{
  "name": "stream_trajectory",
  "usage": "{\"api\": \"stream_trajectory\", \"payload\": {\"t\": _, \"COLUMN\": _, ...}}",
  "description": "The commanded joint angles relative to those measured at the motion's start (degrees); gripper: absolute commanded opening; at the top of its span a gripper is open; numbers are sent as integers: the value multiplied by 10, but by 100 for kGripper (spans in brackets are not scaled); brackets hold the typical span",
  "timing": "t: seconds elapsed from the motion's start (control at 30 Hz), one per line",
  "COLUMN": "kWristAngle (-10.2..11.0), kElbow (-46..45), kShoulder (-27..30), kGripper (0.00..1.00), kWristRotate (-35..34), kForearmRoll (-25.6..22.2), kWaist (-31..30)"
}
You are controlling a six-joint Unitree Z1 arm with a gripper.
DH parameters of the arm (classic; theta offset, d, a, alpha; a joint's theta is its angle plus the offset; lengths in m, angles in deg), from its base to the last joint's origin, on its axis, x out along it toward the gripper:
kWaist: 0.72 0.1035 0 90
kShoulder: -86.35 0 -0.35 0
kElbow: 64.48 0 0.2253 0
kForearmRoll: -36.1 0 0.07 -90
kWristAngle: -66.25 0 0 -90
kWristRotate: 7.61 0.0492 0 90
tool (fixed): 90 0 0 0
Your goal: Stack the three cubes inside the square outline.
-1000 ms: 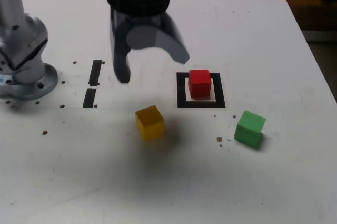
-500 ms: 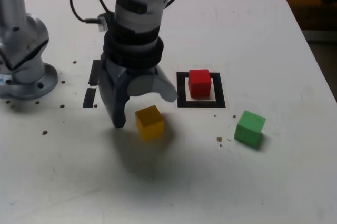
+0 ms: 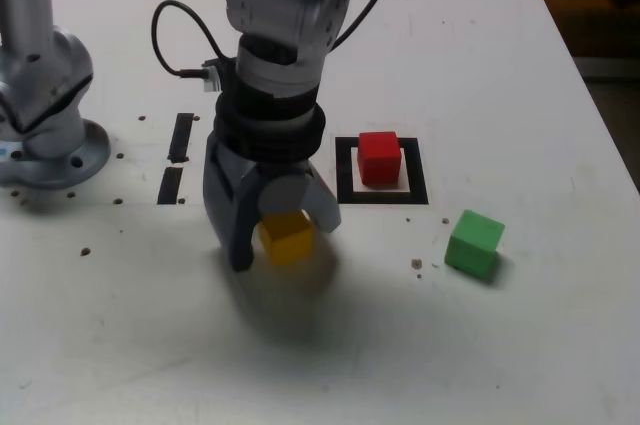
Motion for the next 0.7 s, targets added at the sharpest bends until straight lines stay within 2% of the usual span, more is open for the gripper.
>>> {"api": "stream_trajectory", "payload": {"t": 0.0, "kWristAngle": -2, "kElbow": -1, "kShoulder": -3, "kGripper": 61, "kWristRotate": 0, "kForearmRoll": 1, "kWaist": 0}}
{"api": "stream_trajectory", "payload": {"t": 0.2, "kWristAngle": -2, "kElbow": -9, "kShoulder": -5, "kGripper": 39, "kWristRotate": -2, "kForearmRoll": 6, "kWaist": 0}}
{"api": "stream_trajectory", "payload": {"t": 0.4, "kWristAngle": 13, "kElbow": -4, "kShoulder": -2, "kGripper": 21, "kWristRotate": -2, "kForearmRoll": 2, "kWaist": 0}}
{"api": "stream_trajectory", "payload": {"t": 0.53, "kWristAngle": 37, "kElbow": 29, "kShoulder": 11, "kGripper": 19, "kWristRotate": 1, "kForearmRoll": -50, "kWaist": 4}}
{"api": "stream_trajectory", "payload": {"t": 0.67, "kWristAngle": 81, "kElbow": 111, "kShoulder": 15, "kGripper": 19, "kWristRotate": 58, "kForearmRoll": -143, "kWaist": 27}}
